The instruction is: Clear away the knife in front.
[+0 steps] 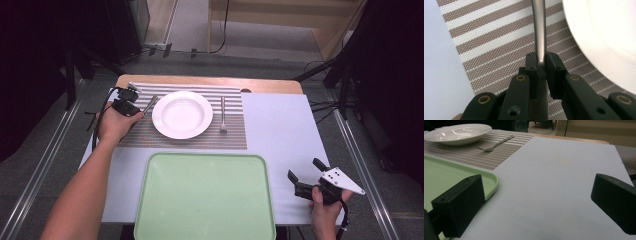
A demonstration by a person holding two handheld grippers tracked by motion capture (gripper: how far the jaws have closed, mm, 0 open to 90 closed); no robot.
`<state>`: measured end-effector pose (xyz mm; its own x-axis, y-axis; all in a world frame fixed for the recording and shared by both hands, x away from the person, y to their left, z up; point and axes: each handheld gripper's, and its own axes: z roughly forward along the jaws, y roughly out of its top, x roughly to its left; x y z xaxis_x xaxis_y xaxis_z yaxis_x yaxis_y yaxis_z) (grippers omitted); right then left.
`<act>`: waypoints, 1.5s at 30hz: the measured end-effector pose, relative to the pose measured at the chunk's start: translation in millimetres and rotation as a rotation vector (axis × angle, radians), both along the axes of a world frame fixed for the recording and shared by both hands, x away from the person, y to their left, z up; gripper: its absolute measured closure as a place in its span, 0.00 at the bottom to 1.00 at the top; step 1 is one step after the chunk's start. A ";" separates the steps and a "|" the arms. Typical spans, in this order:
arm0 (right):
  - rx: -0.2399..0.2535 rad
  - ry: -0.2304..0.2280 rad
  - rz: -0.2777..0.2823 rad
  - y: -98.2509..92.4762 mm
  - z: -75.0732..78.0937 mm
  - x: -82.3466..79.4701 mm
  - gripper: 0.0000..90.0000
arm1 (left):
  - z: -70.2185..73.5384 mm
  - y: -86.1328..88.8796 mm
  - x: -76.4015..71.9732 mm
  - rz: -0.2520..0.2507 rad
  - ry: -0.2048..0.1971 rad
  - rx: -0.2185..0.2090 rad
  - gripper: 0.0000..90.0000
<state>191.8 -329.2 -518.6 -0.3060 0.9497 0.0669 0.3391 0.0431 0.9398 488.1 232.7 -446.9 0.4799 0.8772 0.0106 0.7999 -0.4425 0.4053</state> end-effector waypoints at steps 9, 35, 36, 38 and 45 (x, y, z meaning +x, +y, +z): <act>0.001 0.005 -0.005 0.9 0.0 -0.1 0.00 | 8.0 5.3 -25.8 -0.039 -0.037 -0.032 0.89; 0.000 0.001 -0.001 0.1 0.1 -0.1 0.00 | 27.1 -17.3 -92.0 -0.166 -0.132 -0.086 0.89; 0.000 0.001 -0.001 0.1 0.1 -0.1 0.00 | 27.1 -17.3 -92.0 -0.166 -0.132 -0.086 0.89; 0.000 0.001 -0.001 0.0 0.2 -0.1 0.00 | 27.7 -21.4 -99.6 -0.181 -0.135 -0.088 0.89; 0.000 0.001 -0.001 0.0 0.2 -0.2 0.00 | 27.3 -28.7 -116.1 -0.213 -0.143 -0.100 0.89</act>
